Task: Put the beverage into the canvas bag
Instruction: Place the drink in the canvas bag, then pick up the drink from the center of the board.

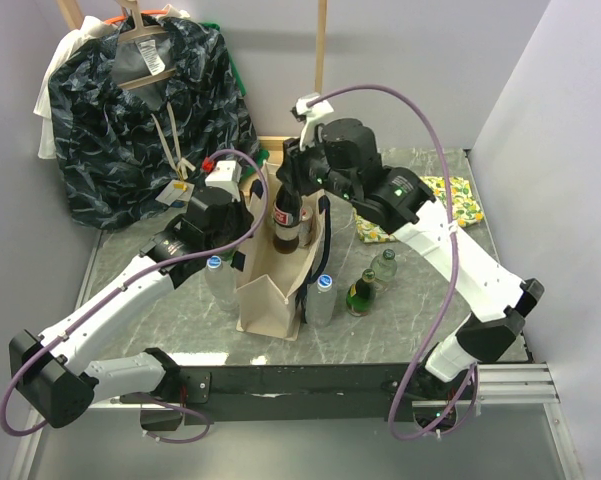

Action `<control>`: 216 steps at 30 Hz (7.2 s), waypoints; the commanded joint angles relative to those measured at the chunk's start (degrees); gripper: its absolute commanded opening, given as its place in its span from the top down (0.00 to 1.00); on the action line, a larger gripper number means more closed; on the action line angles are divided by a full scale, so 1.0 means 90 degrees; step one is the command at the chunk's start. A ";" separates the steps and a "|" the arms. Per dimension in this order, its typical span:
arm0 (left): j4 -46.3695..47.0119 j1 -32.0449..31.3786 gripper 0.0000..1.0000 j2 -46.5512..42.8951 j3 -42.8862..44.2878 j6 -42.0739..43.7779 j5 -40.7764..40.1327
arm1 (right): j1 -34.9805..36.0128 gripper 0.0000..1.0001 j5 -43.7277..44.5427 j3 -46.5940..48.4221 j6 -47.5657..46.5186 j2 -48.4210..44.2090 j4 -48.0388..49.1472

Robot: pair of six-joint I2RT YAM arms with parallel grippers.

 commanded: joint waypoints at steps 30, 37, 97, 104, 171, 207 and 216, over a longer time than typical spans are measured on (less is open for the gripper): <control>-0.0336 0.0028 0.99 -0.0265 0.0340 -0.0076 -0.0266 | 0.0132 1.00 0.0570 -0.1198 -0.0123 0.0632 0.3711; -0.0316 0.0028 0.99 -0.0216 0.0389 -0.0076 -0.0218 | 0.0385 1.00 0.1068 -0.2145 -0.0465 0.0447 0.4747; -0.0307 0.0028 0.99 -0.0197 0.0320 0.0002 -0.0315 | 0.0532 1.00 0.1391 -0.3435 -0.0055 0.0613 0.5178; -0.0297 0.0028 0.99 -0.0168 0.0320 0.0022 -0.0325 | 0.0532 0.93 0.1576 -0.3153 0.0169 0.0720 0.4564; -0.0141 0.0077 0.32 -0.0519 0.0311 -0.0212 -0.0754 | 0.0620 0.29 0.2446 -0.3435 0.0677 -0.1398 0.2502; -0.2992 0.0077 0.10 -0.1662 -0.0060 -0.1511 -0.0980 | 0.0620 0.28 0.2309 -0.4187 0.1878 -0.2171 0.0929; -0.3548 0.0077 0.17 -0.1106 -0.0041 -0.1394 -0.0774 | 0.0620 0.28 0.2368 -0.4090 0.1722 -0.1907 0.1016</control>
